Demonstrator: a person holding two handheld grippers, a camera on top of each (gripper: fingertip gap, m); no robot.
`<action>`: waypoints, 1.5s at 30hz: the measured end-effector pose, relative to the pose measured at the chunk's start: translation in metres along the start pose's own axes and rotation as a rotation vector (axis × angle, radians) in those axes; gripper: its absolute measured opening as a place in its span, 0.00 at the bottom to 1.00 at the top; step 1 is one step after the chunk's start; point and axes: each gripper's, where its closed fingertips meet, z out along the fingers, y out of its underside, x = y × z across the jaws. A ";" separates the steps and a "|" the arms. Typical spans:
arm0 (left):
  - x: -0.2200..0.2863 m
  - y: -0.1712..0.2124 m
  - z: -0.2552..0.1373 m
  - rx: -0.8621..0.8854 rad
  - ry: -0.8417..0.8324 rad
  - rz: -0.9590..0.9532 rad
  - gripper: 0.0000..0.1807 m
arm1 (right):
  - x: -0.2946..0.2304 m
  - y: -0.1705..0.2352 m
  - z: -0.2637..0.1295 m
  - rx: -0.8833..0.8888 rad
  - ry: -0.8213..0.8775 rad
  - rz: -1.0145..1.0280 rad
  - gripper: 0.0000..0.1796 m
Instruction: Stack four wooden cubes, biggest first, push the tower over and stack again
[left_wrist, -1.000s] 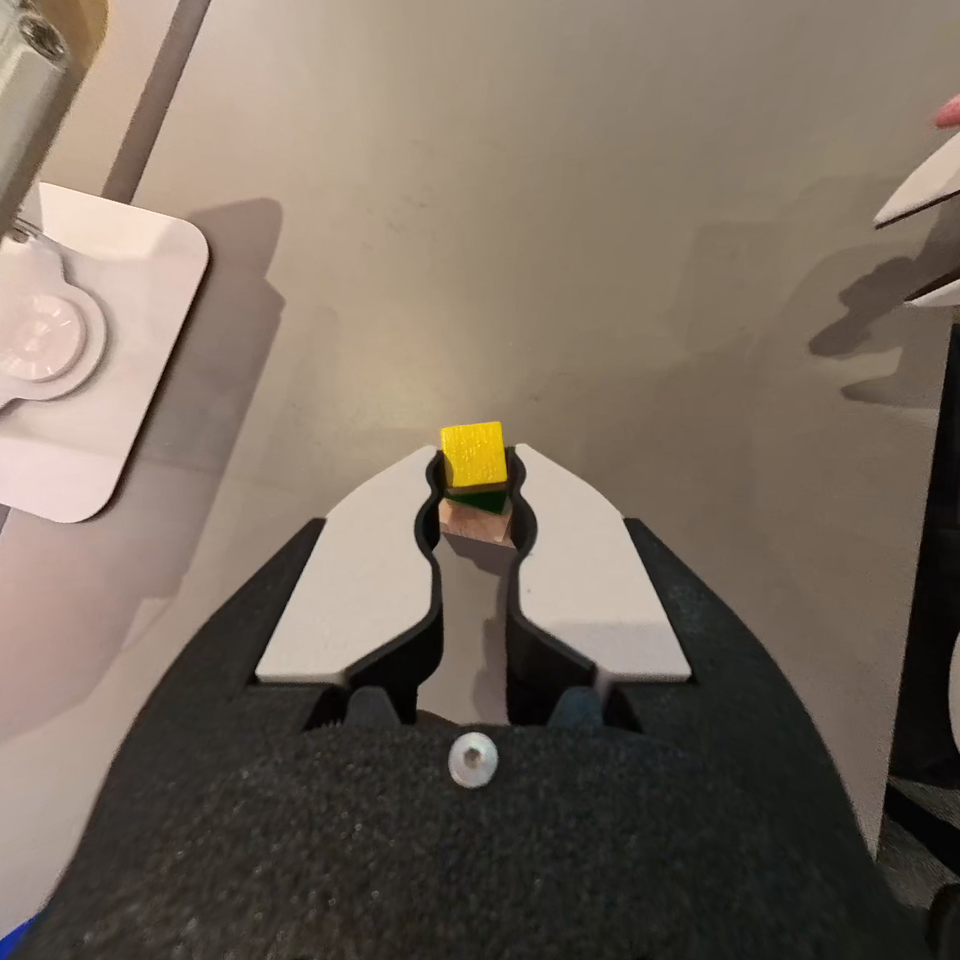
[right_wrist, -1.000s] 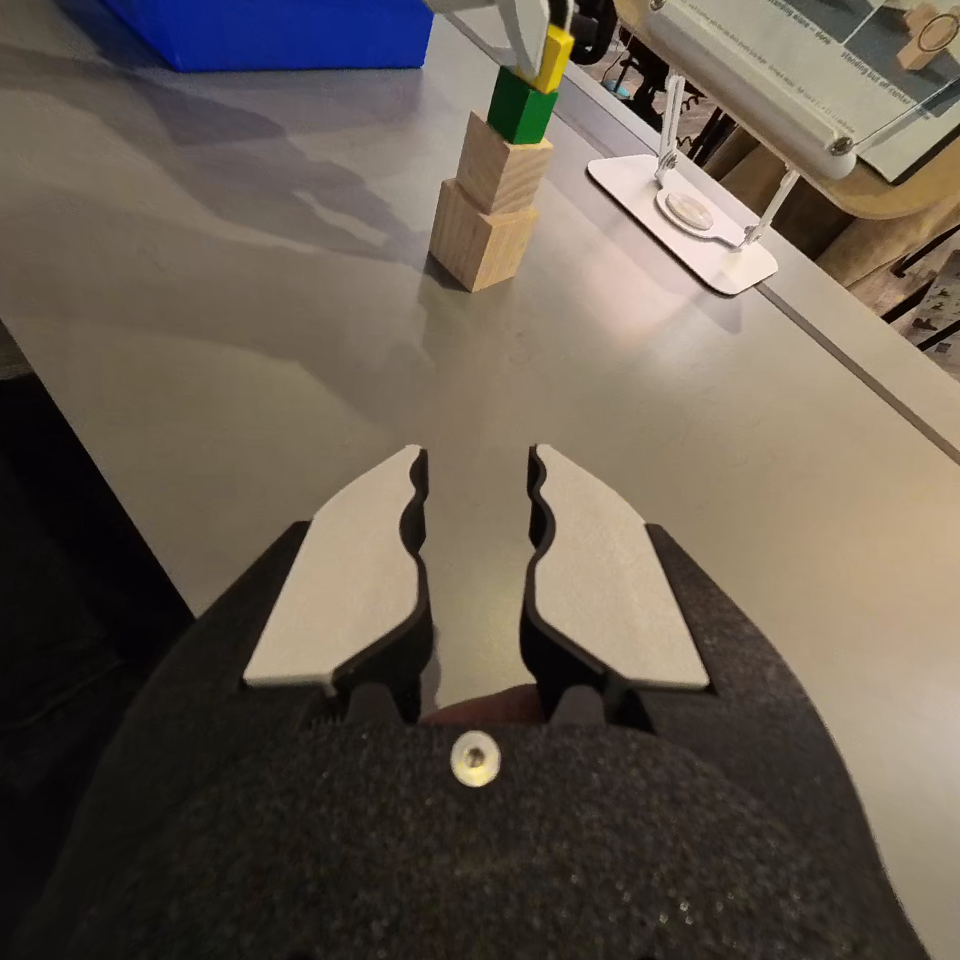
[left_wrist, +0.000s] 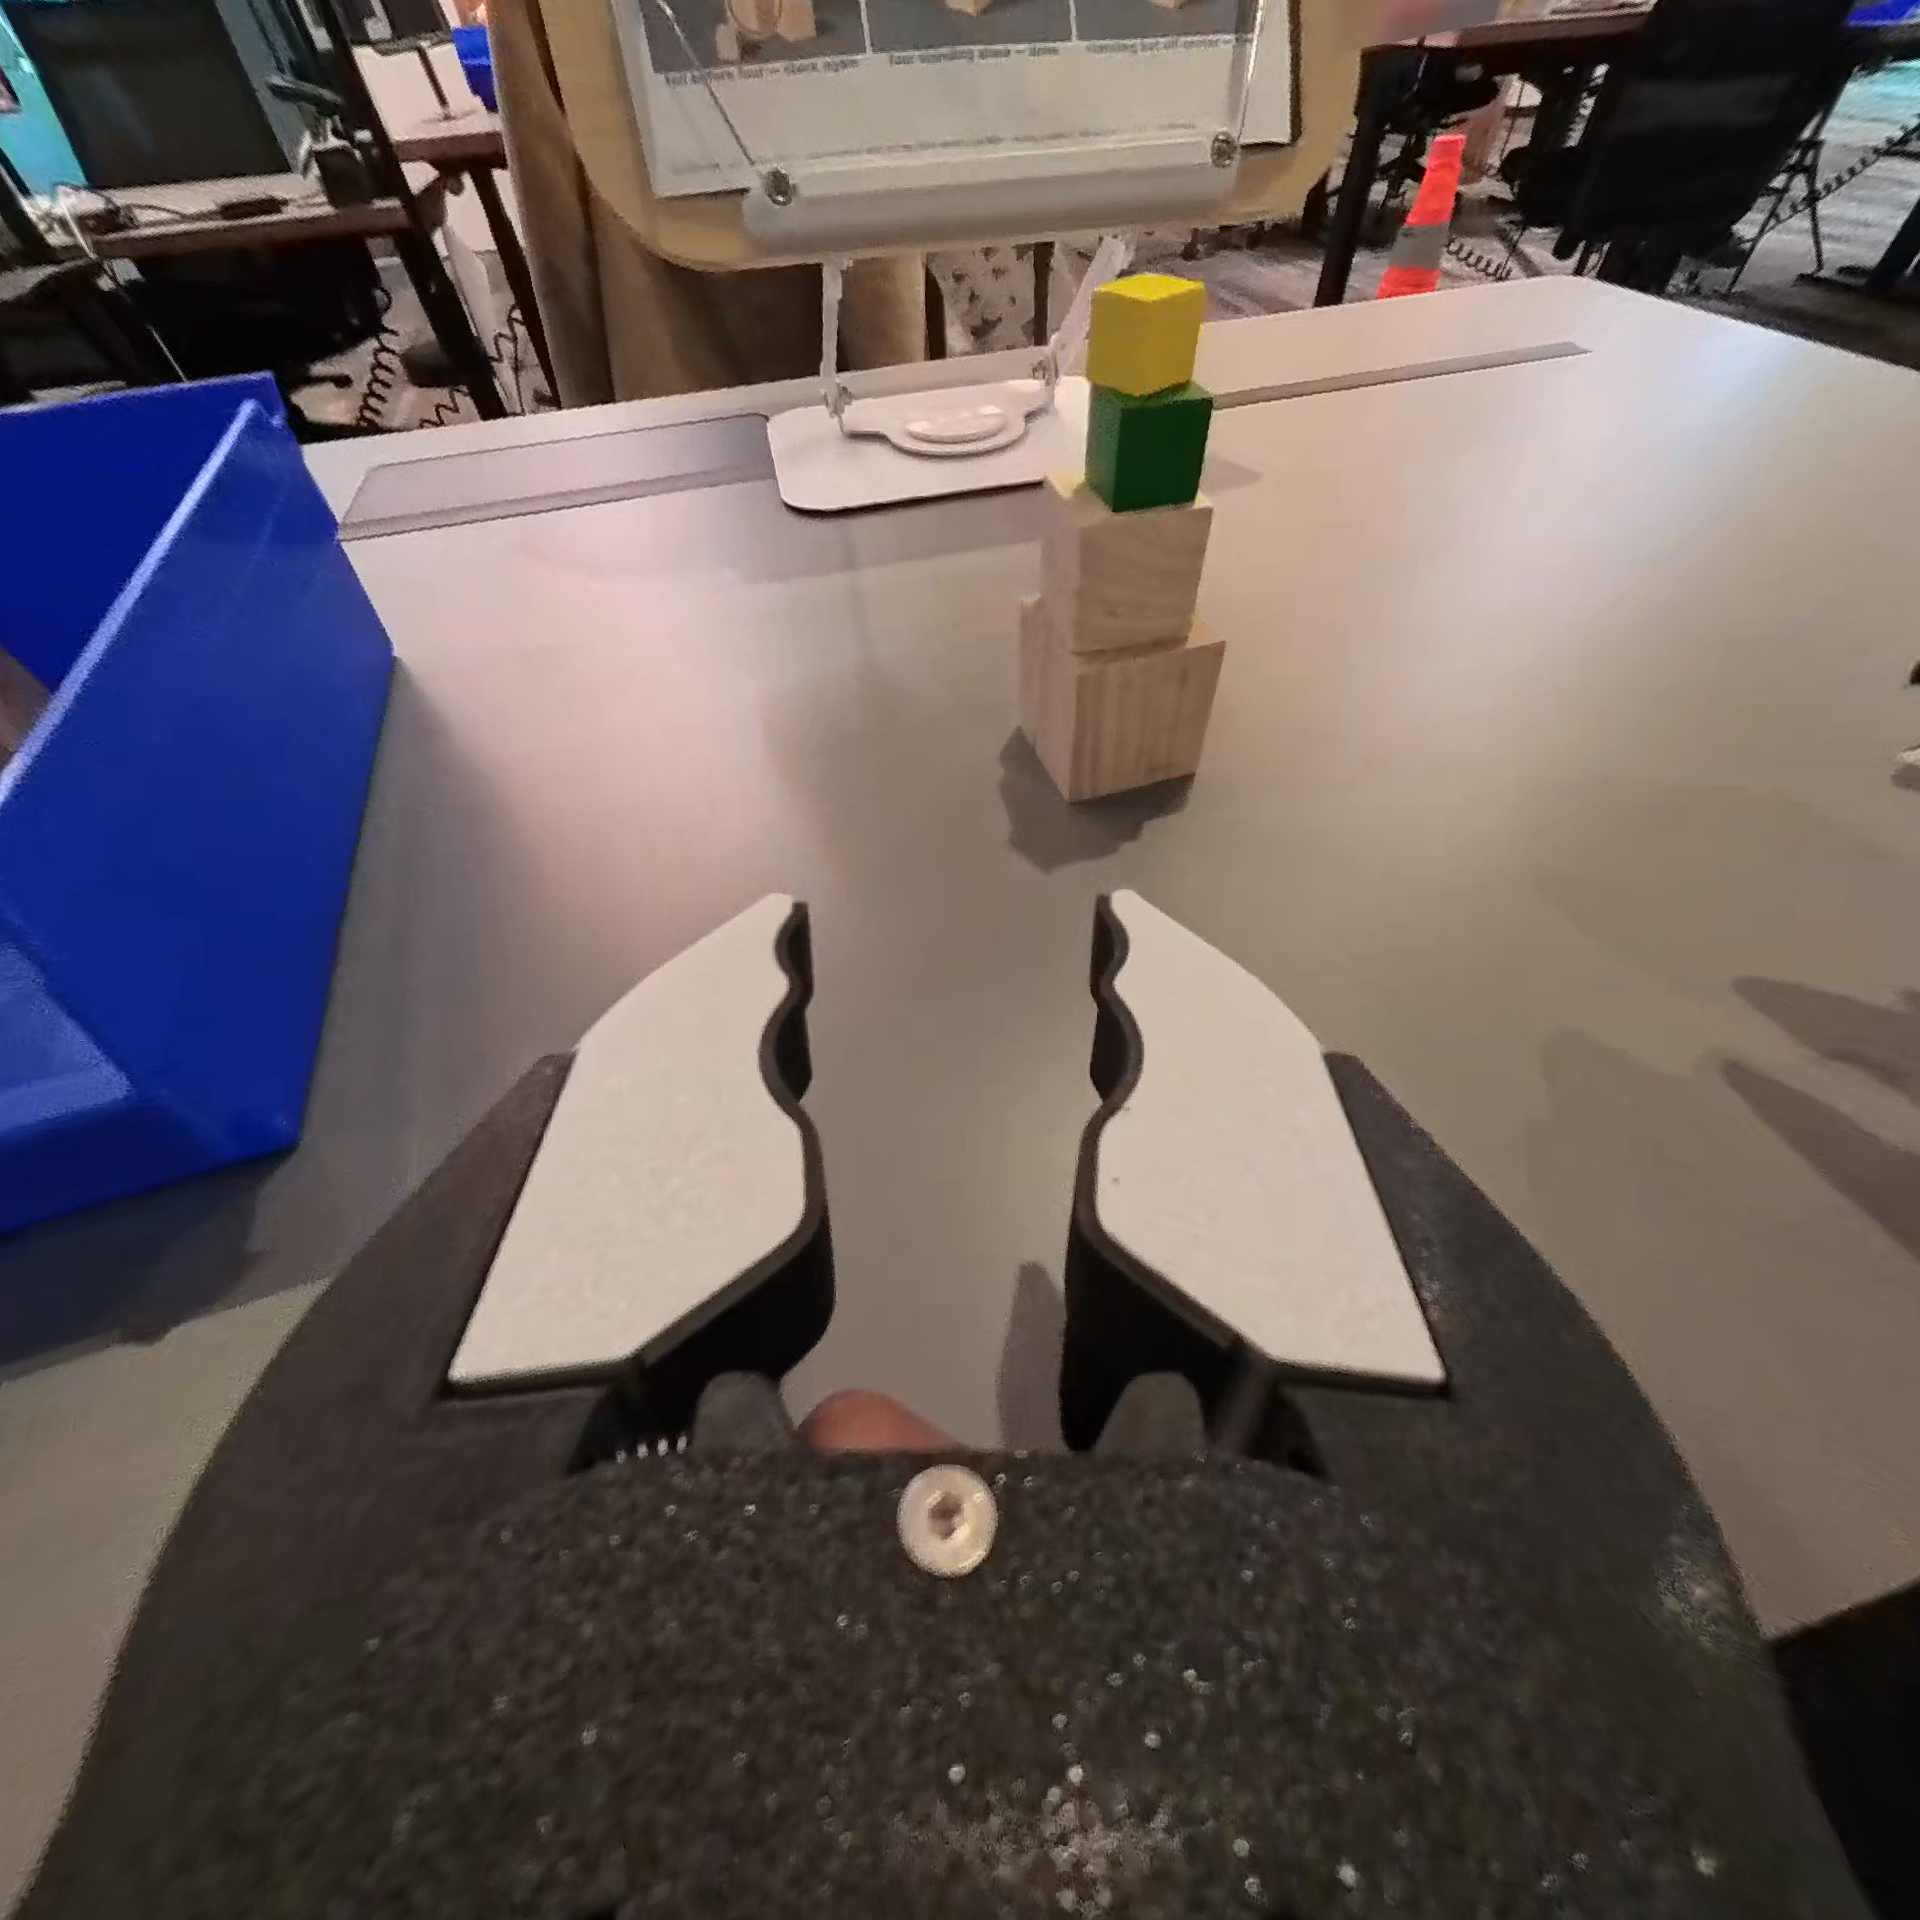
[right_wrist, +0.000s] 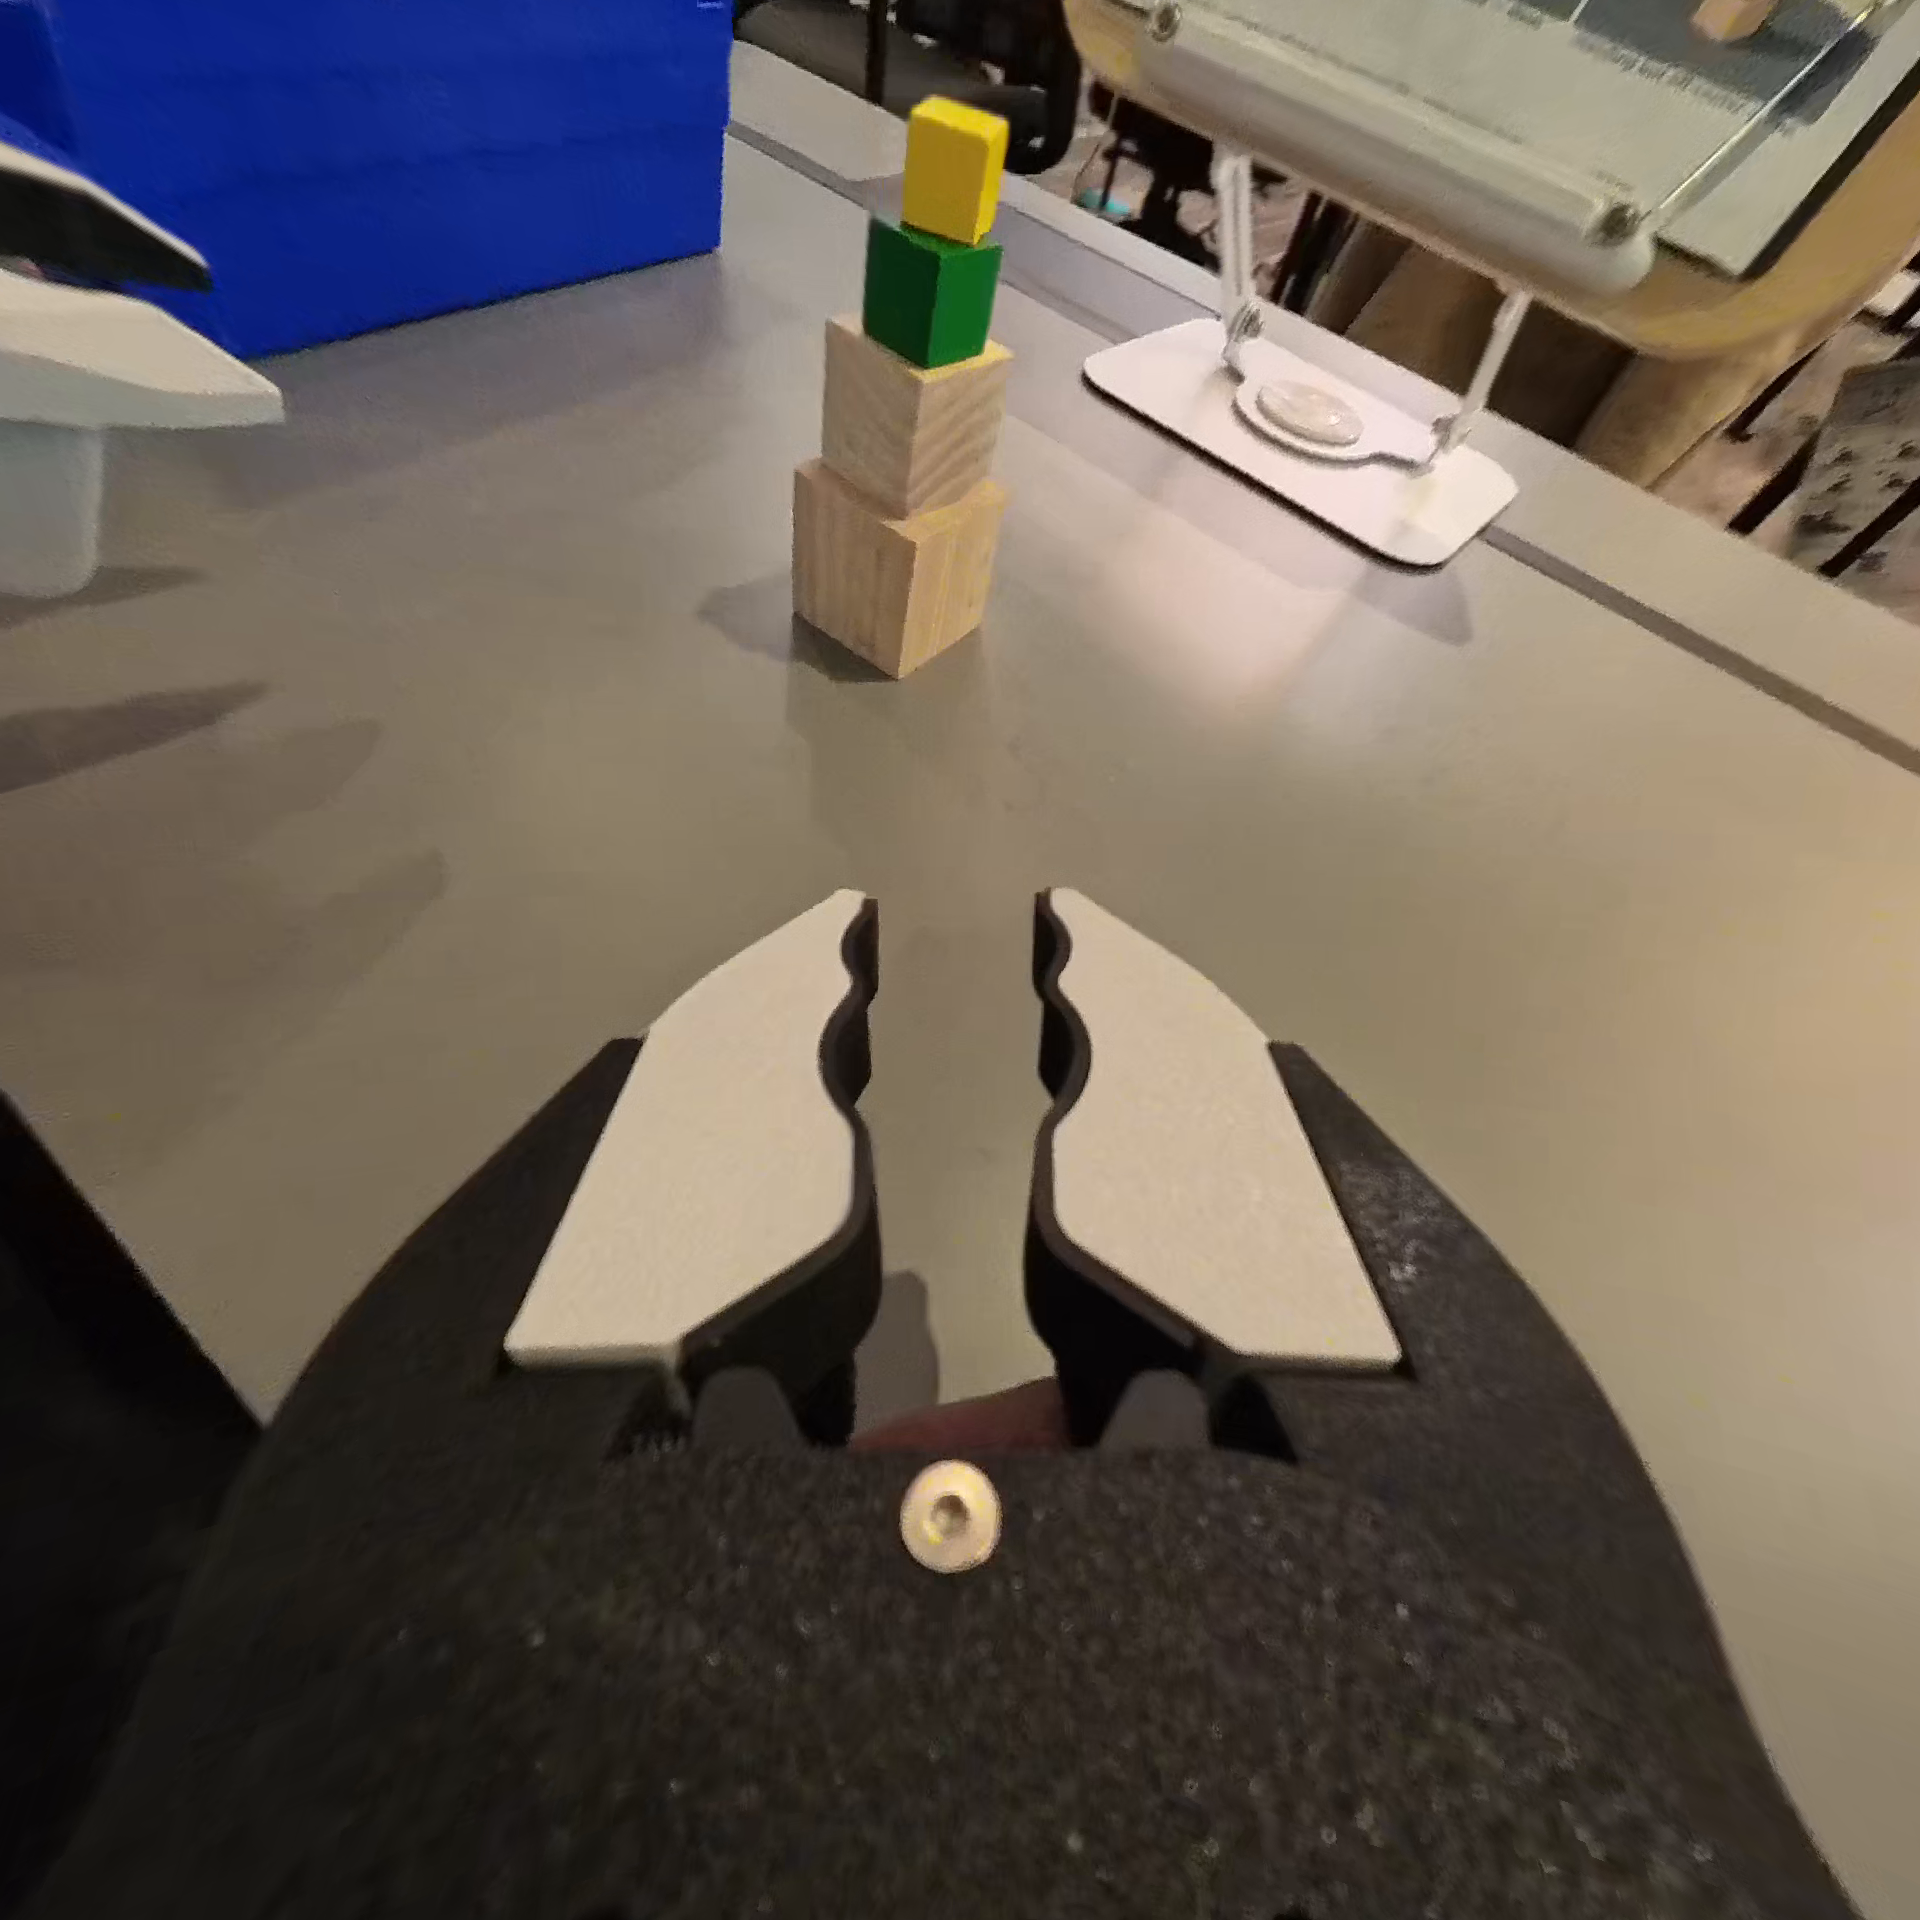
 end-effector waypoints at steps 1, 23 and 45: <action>0.000 0.000 -0.002 0.012 -0.007 0.016 0.28 | -0.001 0.000 0.000 0.002 0.020 -0.027 0.15; 0.051 -0.008 0.009 -0.006 0.240 0.024 0.00 | -0.007 0.013 -0.013 -0.046 0.115 -0.172 0.11; 0.099 0.018 0.046 -0.279 0.698 0.194 0.06 | 0.022 0.025 -0.033 -0.026 0.086 -0.134 0.08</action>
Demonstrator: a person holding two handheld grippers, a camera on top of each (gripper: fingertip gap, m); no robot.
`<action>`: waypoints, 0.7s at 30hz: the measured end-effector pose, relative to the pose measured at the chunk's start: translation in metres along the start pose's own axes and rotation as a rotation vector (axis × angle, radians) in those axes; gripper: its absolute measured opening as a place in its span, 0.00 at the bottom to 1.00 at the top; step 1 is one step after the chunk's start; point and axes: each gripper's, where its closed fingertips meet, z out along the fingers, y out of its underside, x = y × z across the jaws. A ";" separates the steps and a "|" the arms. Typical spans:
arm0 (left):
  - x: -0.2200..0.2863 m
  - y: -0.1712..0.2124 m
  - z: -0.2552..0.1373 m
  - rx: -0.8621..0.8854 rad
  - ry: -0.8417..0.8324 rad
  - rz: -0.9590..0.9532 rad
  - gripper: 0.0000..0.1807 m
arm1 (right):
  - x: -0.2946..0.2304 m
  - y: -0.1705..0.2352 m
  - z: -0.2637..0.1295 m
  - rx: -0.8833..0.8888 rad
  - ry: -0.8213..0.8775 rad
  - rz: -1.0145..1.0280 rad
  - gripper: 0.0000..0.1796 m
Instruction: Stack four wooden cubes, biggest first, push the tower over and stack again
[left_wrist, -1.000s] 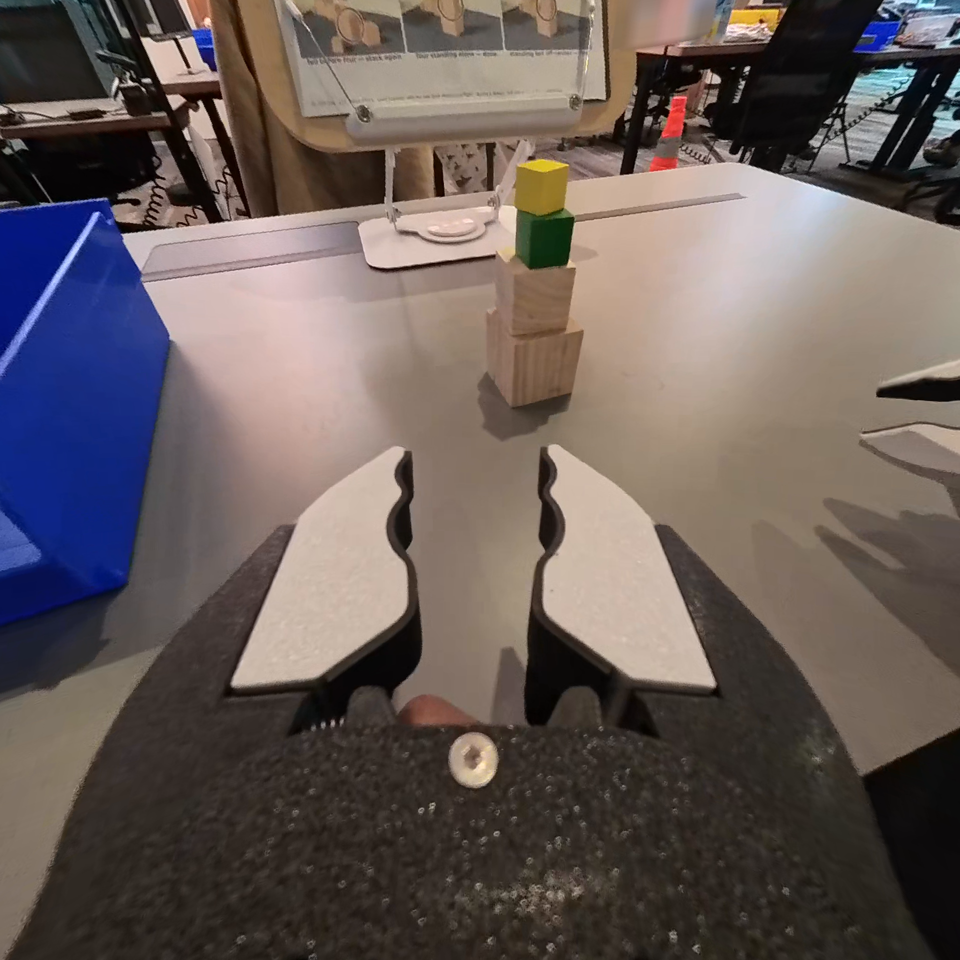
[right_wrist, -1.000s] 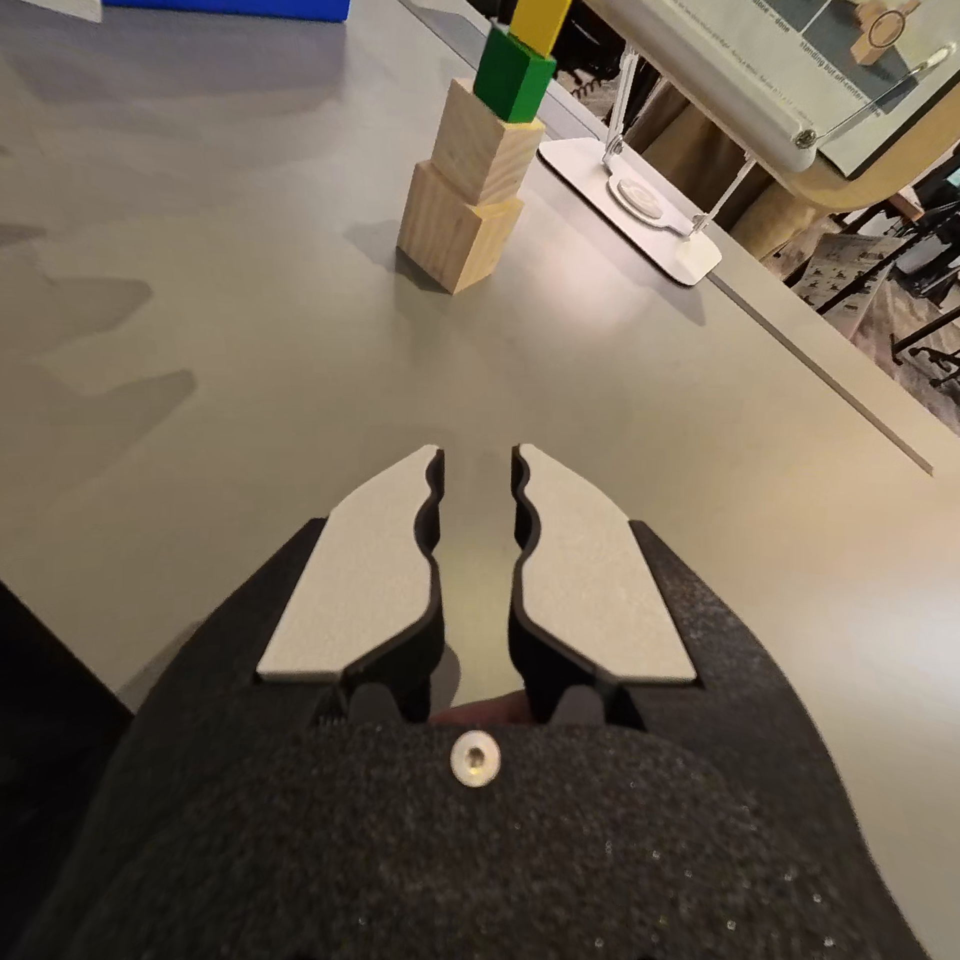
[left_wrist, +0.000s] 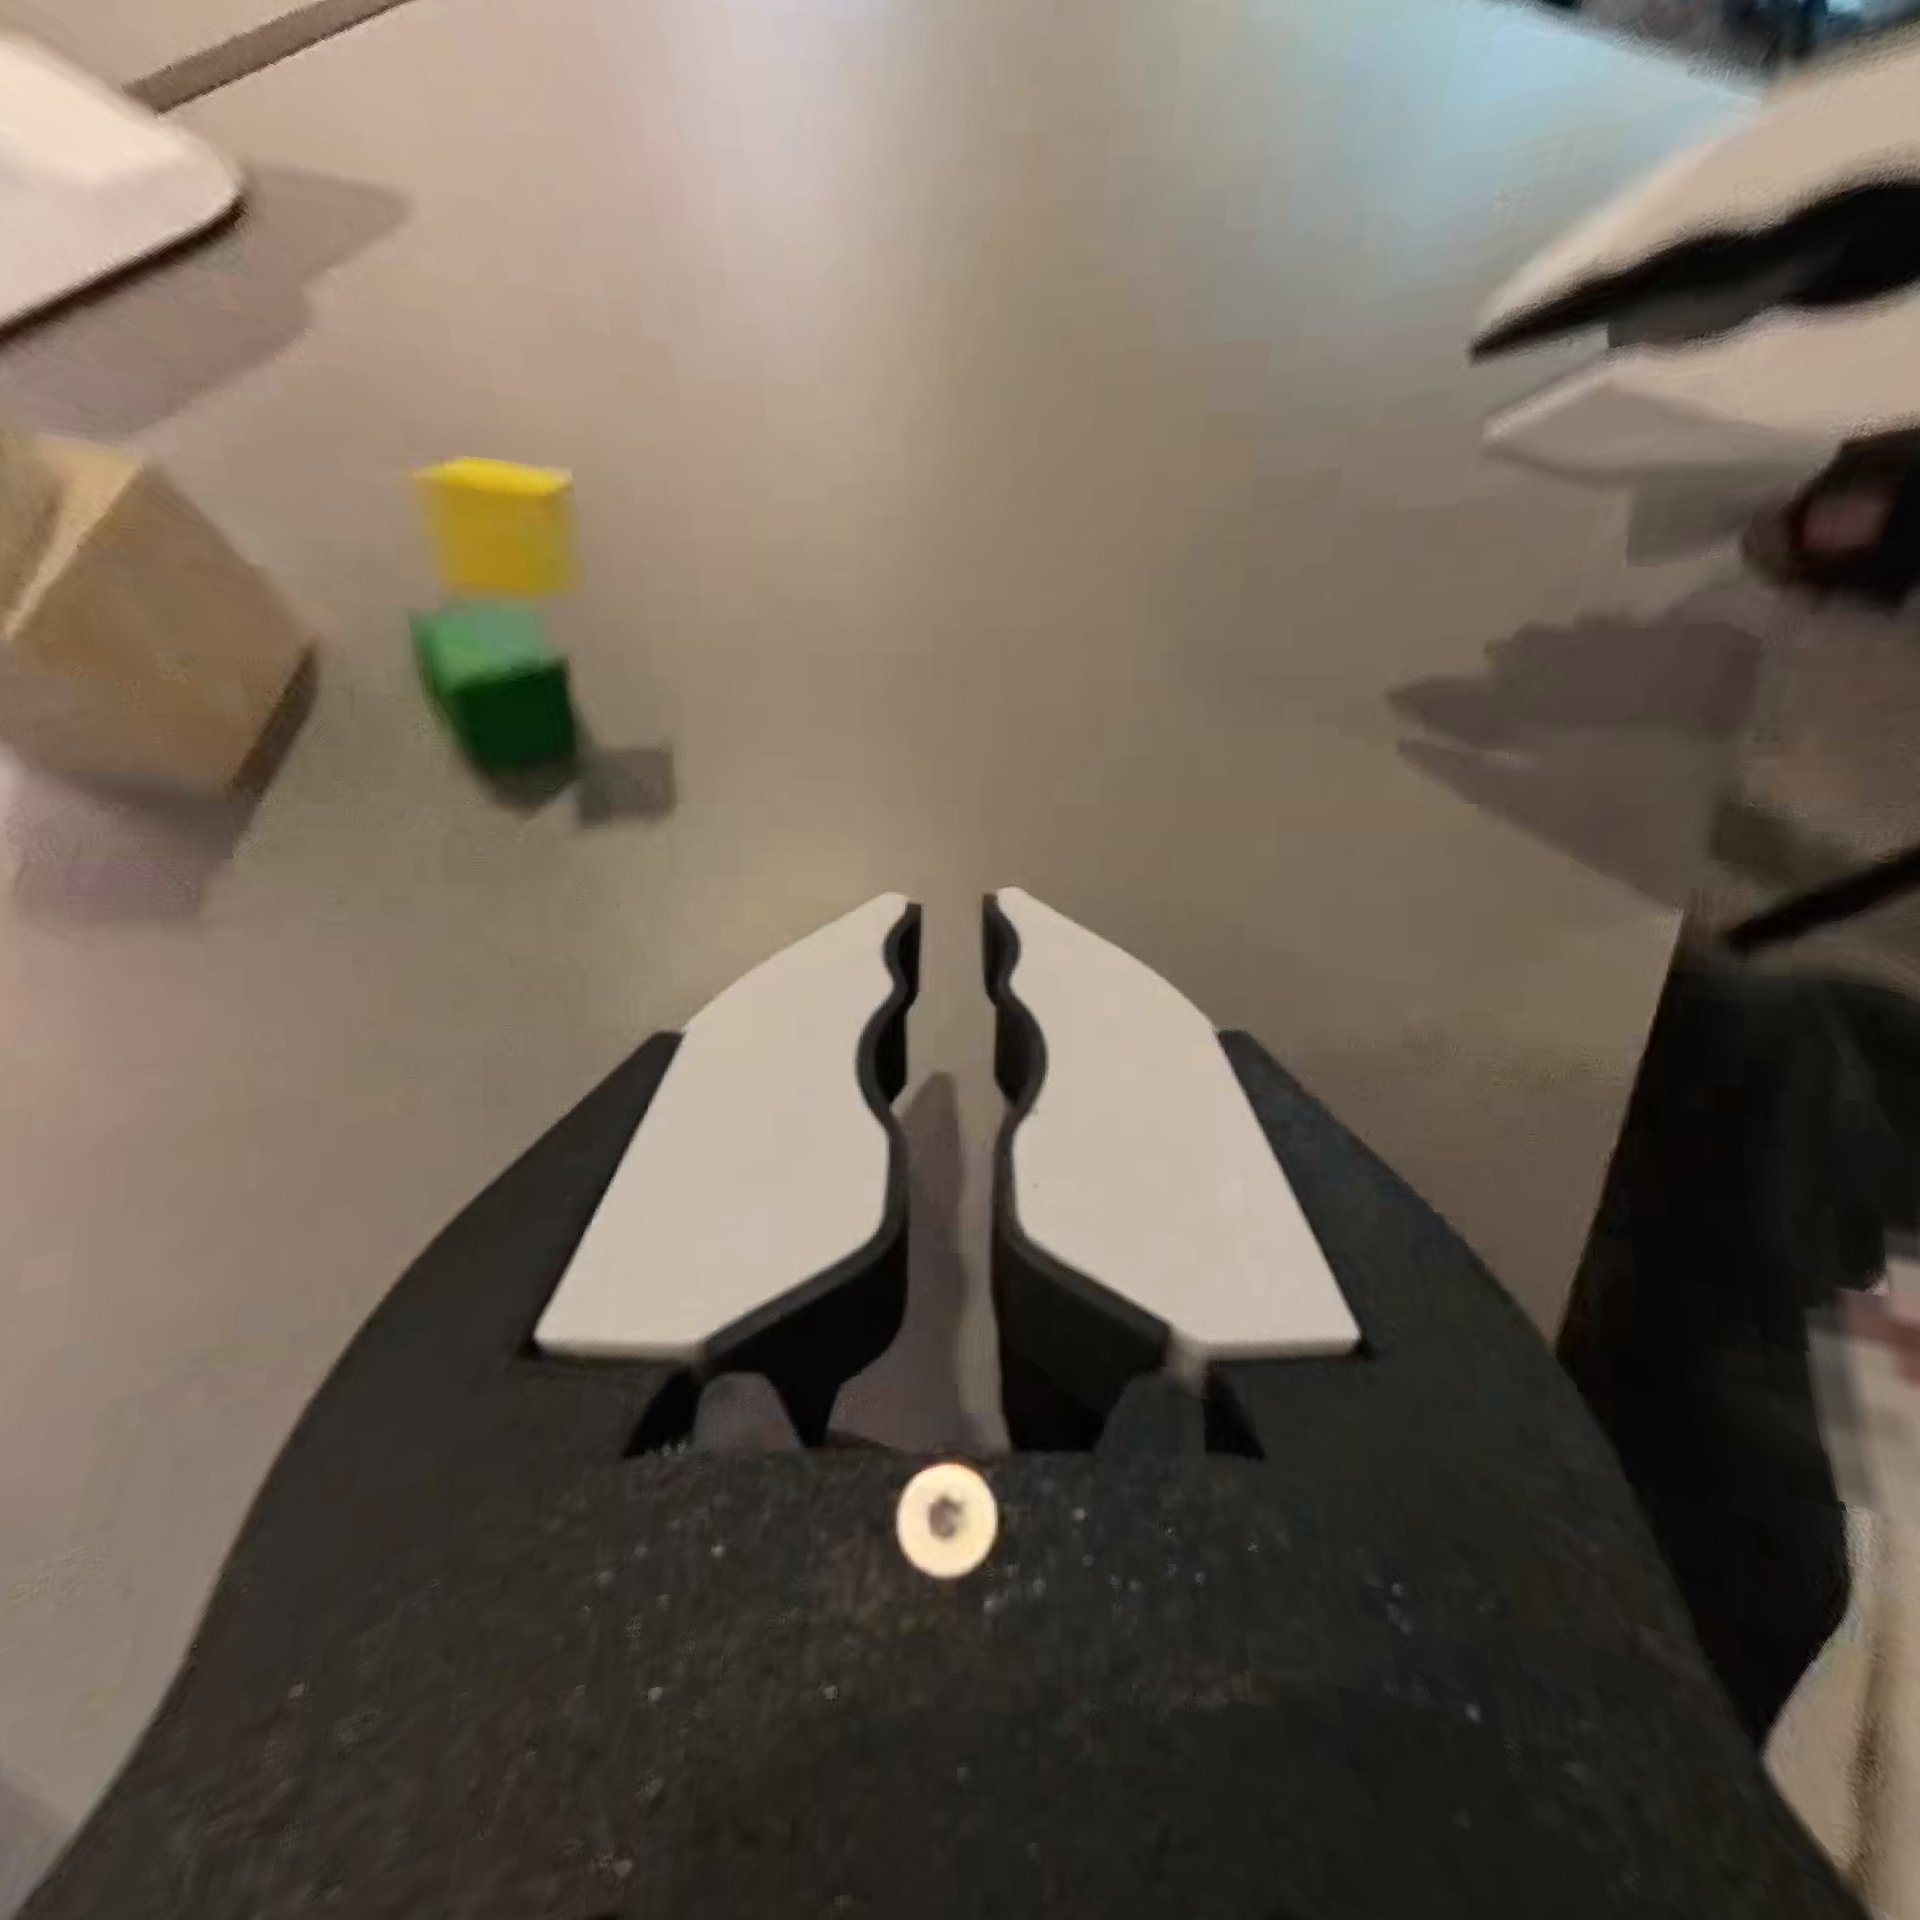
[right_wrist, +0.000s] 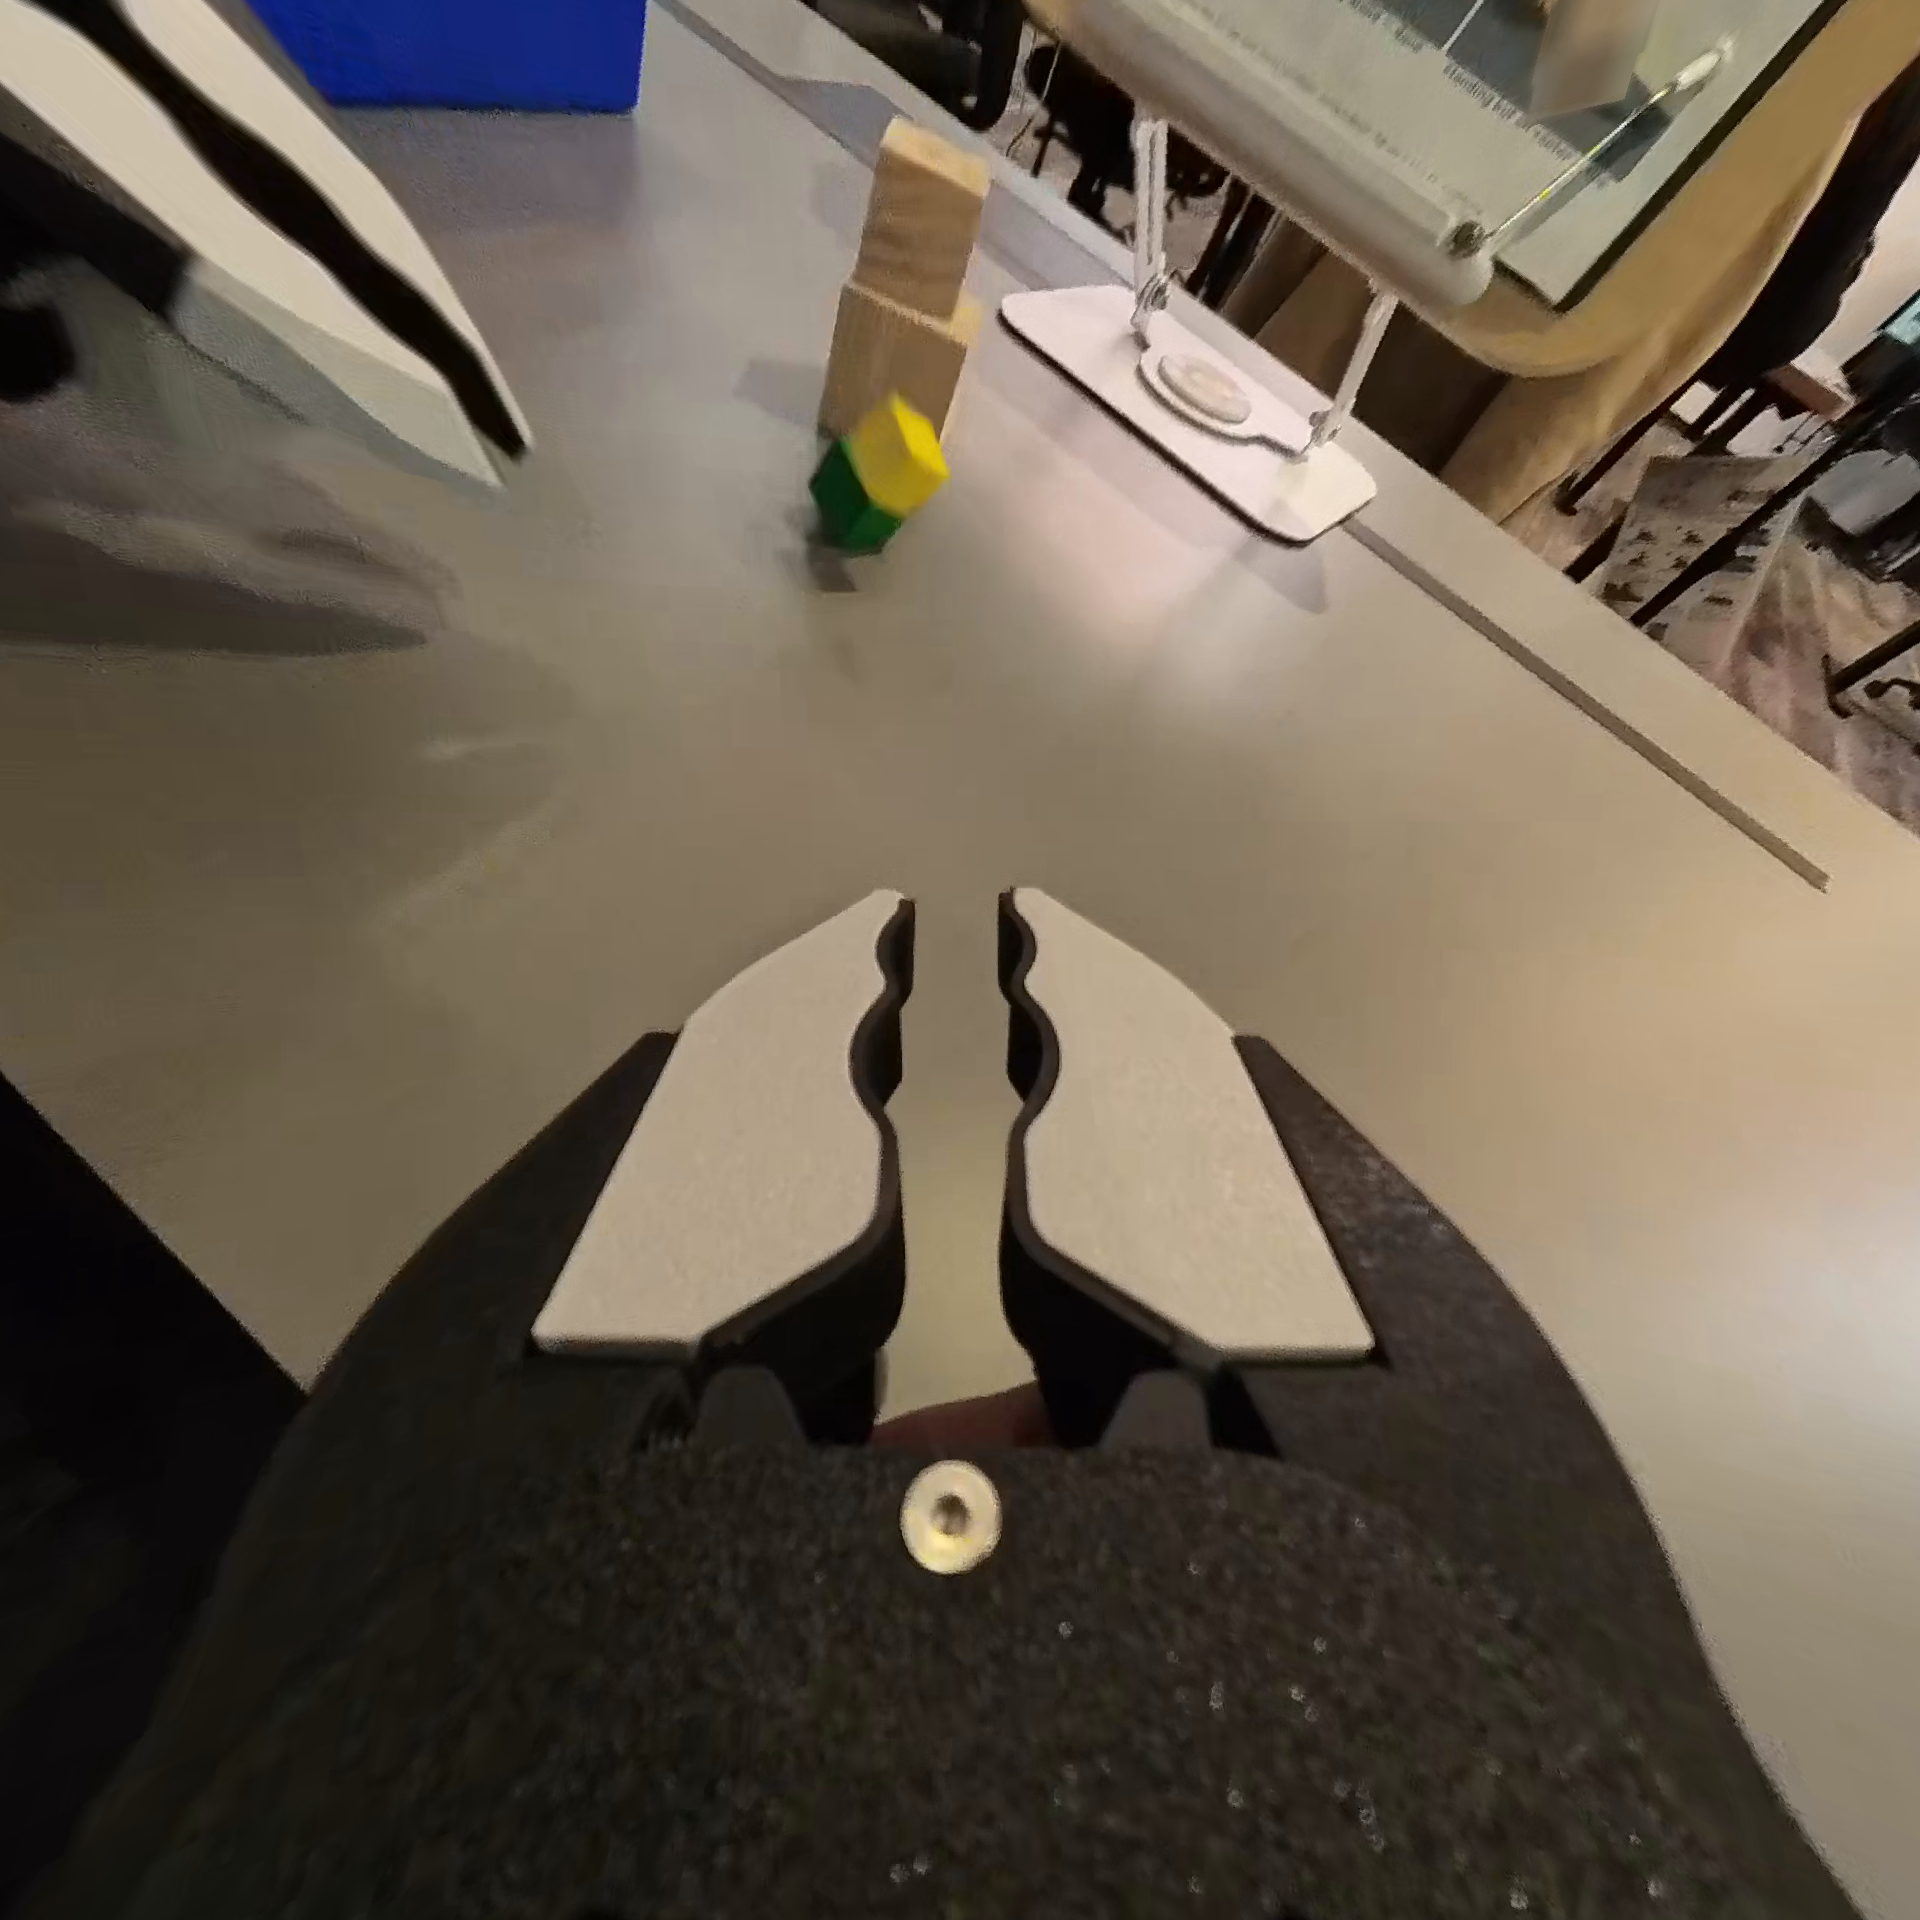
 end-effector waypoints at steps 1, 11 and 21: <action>-0.008 0.006 -0.007 0.027 -0.061 -0.053 0.12 | -0.002 0.002 0.001 -0.007 0.006 -0.012 0.08; -0.053 0.020 -0.088 0.299 -0.490 -0.264 0.35 | -0.021 -0.010 0.005 0.021 -0.017 -0.001 0.08; -0.044 0.016 -0.098 0.327 -0.642 -0.125 0.34 | -0.029 -0.007 0.015 0.009 -0.023 0.048 0.10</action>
